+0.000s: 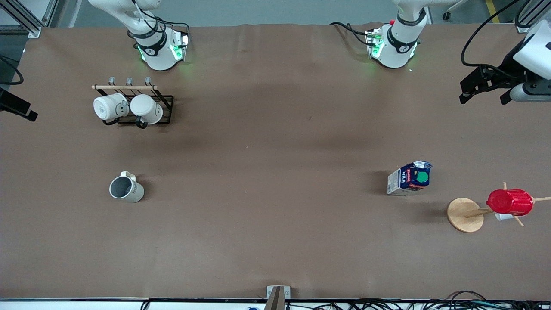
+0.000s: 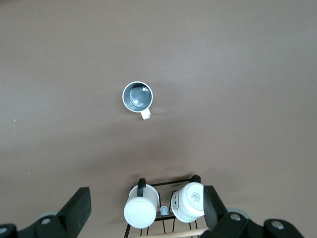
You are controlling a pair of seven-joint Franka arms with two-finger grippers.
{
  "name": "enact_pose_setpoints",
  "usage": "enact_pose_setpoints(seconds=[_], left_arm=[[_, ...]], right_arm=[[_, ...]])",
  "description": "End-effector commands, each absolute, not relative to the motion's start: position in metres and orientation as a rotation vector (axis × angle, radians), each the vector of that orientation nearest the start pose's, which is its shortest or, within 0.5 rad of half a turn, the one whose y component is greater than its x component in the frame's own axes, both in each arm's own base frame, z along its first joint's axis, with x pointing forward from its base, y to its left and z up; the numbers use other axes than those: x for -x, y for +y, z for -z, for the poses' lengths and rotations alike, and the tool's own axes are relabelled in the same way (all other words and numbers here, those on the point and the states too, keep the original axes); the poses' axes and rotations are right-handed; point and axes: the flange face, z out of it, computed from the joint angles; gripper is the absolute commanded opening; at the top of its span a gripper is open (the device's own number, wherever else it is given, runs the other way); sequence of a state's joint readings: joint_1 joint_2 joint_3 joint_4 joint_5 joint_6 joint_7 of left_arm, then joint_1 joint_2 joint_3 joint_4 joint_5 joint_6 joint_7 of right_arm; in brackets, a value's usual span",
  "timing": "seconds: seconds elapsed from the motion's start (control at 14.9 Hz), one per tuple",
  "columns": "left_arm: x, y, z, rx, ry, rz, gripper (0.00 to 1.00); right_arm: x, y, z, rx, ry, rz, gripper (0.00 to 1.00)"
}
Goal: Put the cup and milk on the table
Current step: 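Reach the right gripper to the grey mug while the left gripper reaches the milk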
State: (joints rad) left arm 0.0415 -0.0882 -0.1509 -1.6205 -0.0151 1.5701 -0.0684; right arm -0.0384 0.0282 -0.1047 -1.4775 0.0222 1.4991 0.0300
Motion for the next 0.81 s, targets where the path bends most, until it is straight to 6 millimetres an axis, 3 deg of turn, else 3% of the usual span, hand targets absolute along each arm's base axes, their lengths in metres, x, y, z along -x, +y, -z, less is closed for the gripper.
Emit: enact_pose_setpoints(seconds=[0.0, 0.13, 0.27, 0.4, 0.61, 0.74], left_arm=[[-0.53, -0.062, -0.654, 3.139, 0.089, 0.057, 1.0], [-0.532, -0.061, -0.655, 3.133, 0.084, 0.063, 1.0], [-0.546, -0.062, -0.637, 3.132, 0.086, 0.02, 1.0], [-0.571, -0.061, -0.599, 3.157, 0.079, -0.025, 1.0], [-0.586, -0.059, -0.55, 3.159, 0.066, 0.035, 1.0], [-0.592, -0.054, -0.513, 3.16, 0.051, 0.067, 1.0]], right_arm=[[-0.542, -0.076, -0.652, 3.119, 0.253, -0.004, 1.0], [-0.542, -0.076, -0.652, 3.119, 0.25, -0.004, 1.0], [-0.542, -0.076, -0.652, 3.119, 0.253, -0.001, 1.0], [-0.542, -0.076, -0.652, 3.119, 0.253, -0.004, 1.0], [-0.548, -0.073, -0.636, 3.121, 0.201, -0.046, 1.0], [-0.576, -0.069, -0.593, 3.127, 0.115, -0.108, 1.0]])
